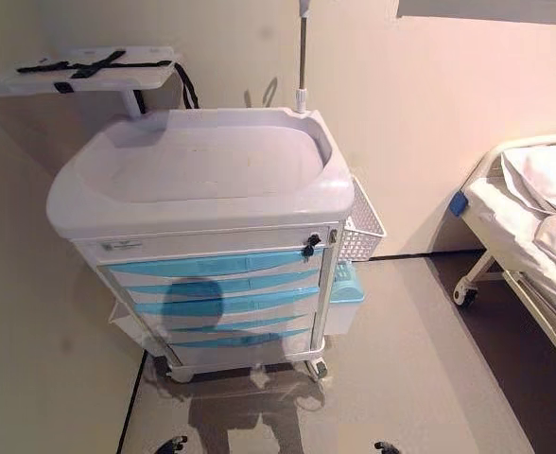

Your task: Open the drawer and pick up the medicine

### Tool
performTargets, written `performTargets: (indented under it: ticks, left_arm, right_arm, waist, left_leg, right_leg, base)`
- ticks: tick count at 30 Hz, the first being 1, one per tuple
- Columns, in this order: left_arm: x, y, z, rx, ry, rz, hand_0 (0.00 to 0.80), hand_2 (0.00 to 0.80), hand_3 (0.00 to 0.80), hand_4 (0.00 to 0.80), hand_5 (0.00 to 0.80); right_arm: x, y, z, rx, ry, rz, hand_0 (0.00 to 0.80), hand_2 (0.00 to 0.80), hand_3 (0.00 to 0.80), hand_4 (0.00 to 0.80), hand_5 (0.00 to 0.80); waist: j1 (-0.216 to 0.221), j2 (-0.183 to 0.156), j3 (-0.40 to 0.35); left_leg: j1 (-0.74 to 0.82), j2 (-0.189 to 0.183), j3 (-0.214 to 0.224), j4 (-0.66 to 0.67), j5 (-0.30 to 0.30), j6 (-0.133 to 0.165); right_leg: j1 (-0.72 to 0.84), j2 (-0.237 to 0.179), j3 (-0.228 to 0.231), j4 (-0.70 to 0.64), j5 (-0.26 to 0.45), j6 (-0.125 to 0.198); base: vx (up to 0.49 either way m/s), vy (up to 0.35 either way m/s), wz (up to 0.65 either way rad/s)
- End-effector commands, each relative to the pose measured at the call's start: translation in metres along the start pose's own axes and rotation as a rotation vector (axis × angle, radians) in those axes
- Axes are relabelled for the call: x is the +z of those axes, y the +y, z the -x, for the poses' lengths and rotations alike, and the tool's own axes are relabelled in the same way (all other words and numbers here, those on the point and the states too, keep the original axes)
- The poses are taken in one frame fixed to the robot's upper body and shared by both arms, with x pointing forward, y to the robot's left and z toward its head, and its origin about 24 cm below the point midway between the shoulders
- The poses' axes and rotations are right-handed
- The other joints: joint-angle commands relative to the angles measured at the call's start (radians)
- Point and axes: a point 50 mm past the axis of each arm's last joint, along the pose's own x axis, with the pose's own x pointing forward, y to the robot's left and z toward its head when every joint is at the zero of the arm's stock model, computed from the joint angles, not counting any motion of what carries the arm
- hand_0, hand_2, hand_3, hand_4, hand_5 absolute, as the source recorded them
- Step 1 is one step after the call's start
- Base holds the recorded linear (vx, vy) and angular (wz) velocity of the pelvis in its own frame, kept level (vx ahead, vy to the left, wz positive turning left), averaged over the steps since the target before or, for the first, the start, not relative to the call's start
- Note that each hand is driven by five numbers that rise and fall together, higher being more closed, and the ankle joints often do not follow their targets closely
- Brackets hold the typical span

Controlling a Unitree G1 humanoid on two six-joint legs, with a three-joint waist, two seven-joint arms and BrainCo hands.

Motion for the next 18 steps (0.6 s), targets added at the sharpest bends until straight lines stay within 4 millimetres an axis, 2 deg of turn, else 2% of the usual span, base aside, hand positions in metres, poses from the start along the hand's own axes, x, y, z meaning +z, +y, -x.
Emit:
performTargets:
  ticks: [1, 18]
  left_arm:
    - [0.0101, -0.0154, -0.0018, -0.054, -0.005, -0.021, 0.000, 0.000, 0.000, 0.000, 0.000]
    - [0.0079, -0.0163, -0.0015, -0.052, 0.009, -0.009, 0.000, 0.000, 0.000, 0.000, 0.000]
  right_arm:
    - [0.0082, -0.0045, -0.0025, -0.004, -0.022, 0.049, 0.000, 0.000, 0.000, 0.000, 0.000]
    - [0.0080, -0.0036, -0.0024, -0.005, -0.022, 0.043, 0.000, 0.000, 0.000, 0.000, 0.000]
  waist:
    - [0.003, -0.030, -0.022]
    - [0.003, -0.035, -0.019]
  left_leg:
    - [-0.059, -0.047, 0.016, -0.006, 0.017, 0.014]
    - [-0.063, -0.047, 0.018, -0.006, 0.019, 0.013]
  right_leg:
    - [-0.043, -0.024, -0.025, 0.010, 0.066, 0.089]
    - [-0.045, -0.021, -0.030, 0.006, 0.070, 0.090]
  base:
    - [0.000, 0.000, 0.00]
    - [0.000, 0.000, 0.00]
